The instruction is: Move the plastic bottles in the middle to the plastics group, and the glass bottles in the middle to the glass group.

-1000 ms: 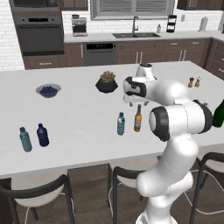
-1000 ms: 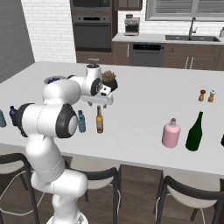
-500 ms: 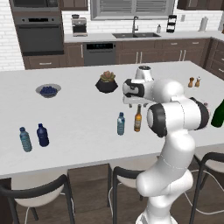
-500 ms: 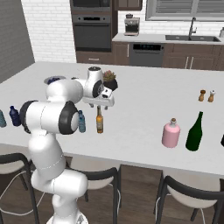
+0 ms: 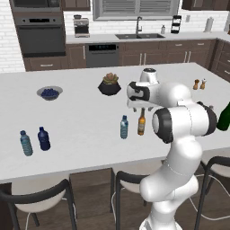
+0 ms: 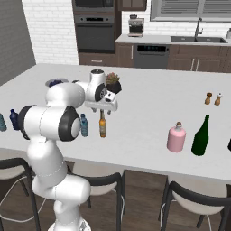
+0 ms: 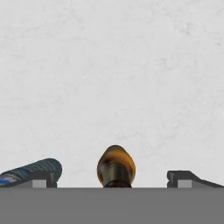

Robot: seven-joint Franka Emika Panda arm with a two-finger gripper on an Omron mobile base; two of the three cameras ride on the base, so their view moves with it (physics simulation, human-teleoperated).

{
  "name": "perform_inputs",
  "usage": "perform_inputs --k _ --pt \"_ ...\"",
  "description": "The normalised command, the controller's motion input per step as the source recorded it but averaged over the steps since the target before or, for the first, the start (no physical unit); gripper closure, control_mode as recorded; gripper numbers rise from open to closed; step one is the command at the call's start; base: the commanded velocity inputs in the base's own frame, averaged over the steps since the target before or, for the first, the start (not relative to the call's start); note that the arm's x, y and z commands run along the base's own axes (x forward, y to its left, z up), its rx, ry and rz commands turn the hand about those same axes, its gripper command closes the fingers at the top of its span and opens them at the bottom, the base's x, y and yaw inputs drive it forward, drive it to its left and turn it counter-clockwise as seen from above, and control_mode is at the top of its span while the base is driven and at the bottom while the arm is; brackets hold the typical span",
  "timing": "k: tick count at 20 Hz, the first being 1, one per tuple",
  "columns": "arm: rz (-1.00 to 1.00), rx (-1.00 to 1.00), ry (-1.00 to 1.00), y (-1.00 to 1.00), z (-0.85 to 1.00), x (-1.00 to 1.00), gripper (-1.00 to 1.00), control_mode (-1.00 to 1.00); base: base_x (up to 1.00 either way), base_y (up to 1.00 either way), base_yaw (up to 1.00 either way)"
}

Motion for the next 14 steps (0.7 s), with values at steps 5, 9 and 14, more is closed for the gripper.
perform_inputs --k 5,9,14 --pt "0.0 0.0 0.0 -0.01 -0.06 0.0 -1.0 -1.0 0.0 0.0 0.0" --pt "0.0 0.0 0.0 0.0 -0.07 0.02 -1.0 -1.0 0.0 0.0 0.0" --pt "-0.05 0.0 0.0 0.0 -0.09 0.0 -1.0 -1.0 0.0 0.0 0.0"
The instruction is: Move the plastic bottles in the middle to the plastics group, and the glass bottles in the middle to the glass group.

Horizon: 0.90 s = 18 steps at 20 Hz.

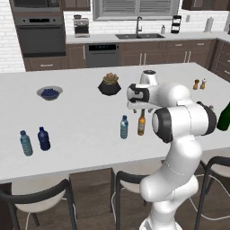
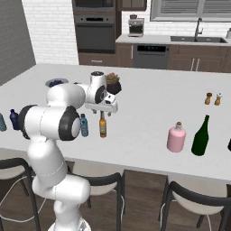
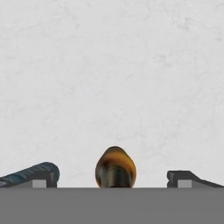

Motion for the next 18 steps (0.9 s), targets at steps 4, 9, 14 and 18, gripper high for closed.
perform_inputs --k 4,9,14,18 --pt "-0.05 0.0 0.0 0.0 -0.16 0.0 1.0 -1.0 0.0 0.0 0.0" --pt "-0.04 0.0 0.01 0.0 -0.22 0.01 1.0 -1.0 0.0 0.0 0.0" --pt "-0.06 0.0 0.05 0.0 -0.09 -0.1 1.0 -1.0 0.0 0.0 0.0" --pt "-0.01 0.0 0.01 -0.06 0.04 -0.1 1.0 -1.0 0.0 0.0 0.0"
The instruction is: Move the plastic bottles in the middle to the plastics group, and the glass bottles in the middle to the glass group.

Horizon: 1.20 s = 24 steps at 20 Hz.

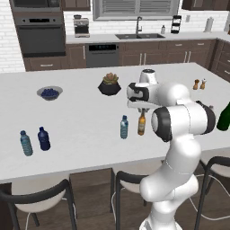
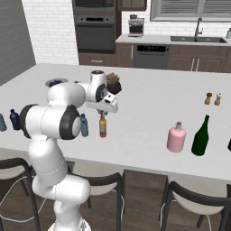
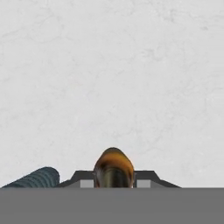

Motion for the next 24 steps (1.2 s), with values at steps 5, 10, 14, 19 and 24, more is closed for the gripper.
perform_inputs --k 5,10,14,19,24 --pt "0.0 0.0 -0.01 -0.58 0.29 -0.47 1.0 -1.0 0.0 0.0 0.0" --pt "0.0 0.0 -0.08 -0.9 0.25 -0.7 1.0 -1.0 0.0 0.0 0.0" --pt "0.0 0.0 -0.08 -1.0 0.17 -0.62 1.0 -1.0 0.0 0.0 0.0" --pt "0.0 0.0 0.0 -1.0 0.1 -0.42 1.0 -1.0 0.0 0.0 0.0" --pt "0.0 0.0 0.0 -1.0 0.1 -0.28 1.0 -1.0 0.0 0.0 0.0"
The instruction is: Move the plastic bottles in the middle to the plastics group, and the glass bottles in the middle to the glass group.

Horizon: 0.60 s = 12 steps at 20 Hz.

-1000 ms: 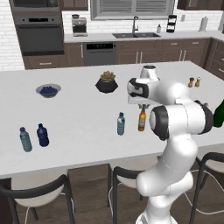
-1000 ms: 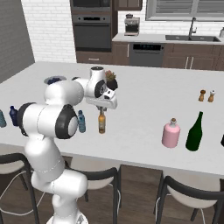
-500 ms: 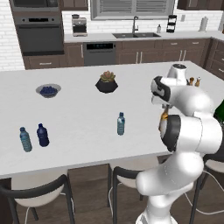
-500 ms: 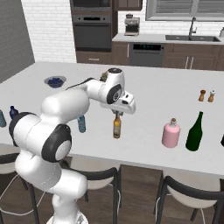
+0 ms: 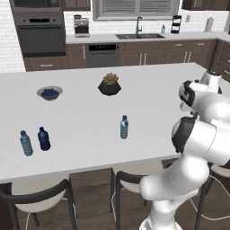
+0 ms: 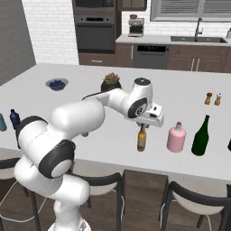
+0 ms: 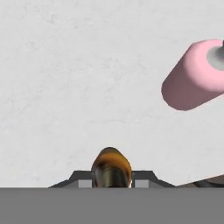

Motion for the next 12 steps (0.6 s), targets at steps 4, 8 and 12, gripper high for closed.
perform_inputs --k 4,8,12 --pt "0.0 0.0 0.0 -1.0 0.09 -0.19 1.0 -1.0 0.0 0.0 0.0" --pt "0.0 0.0 0.01 -0.96 0.02 -0.08 1.0 -1.0 0.0 0.0 0.0" --pt "0.0 -0.01 0.0 -0.84 -0.01 0.03 1.0 -1.0 0.0 0.0 0.0"
